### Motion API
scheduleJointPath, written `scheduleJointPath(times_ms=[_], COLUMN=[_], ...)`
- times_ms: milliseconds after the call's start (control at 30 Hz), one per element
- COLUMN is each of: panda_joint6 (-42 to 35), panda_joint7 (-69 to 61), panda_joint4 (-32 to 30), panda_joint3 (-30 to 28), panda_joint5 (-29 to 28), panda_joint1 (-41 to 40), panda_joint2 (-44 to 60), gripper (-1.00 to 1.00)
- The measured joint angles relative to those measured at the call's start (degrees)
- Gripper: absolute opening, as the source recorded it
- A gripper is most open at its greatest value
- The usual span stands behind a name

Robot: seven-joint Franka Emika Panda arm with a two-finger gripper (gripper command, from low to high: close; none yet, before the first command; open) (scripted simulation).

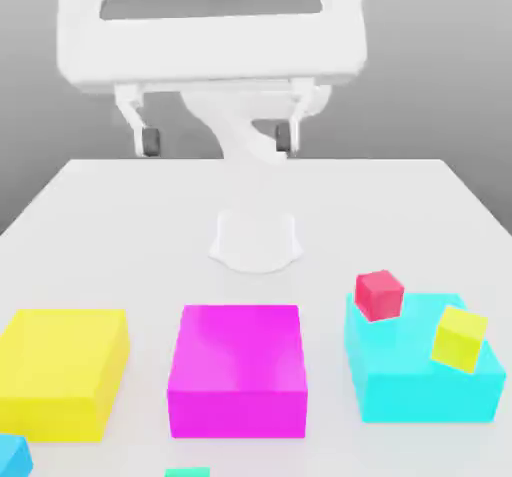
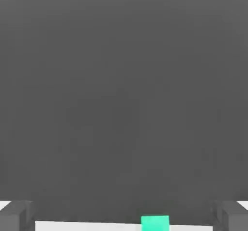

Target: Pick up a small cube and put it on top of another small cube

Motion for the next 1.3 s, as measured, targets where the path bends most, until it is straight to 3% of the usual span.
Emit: scheduleJointPath(times_ms=[467,633,667,867,1033,1300], panda_joint6=[8.0,14.8,15.6,16.0,9.9,3.4], panda_joint7=[-5.5,-6.9,-7.0,-7.1,-6.0,-2.5], panda_joint4=[1.5,3.3,3.6,3.7,2.0,7.9], panda_joint3=[-0.9,0.3,0.5,0.7,-0.7,-9.7], panda_joint5=[1.2,2.4,2.6,2.7,1.2,7.0], panda_joint1=[-2.2,-3.5,-3.7,-3.7,-2.8,-14.2], panda_joint2=[28.9,39.3,40.3,40.9,33.1,33.6], gripper=[0.0,0.0,-1.0,-1.0,-1.0,-1.0])
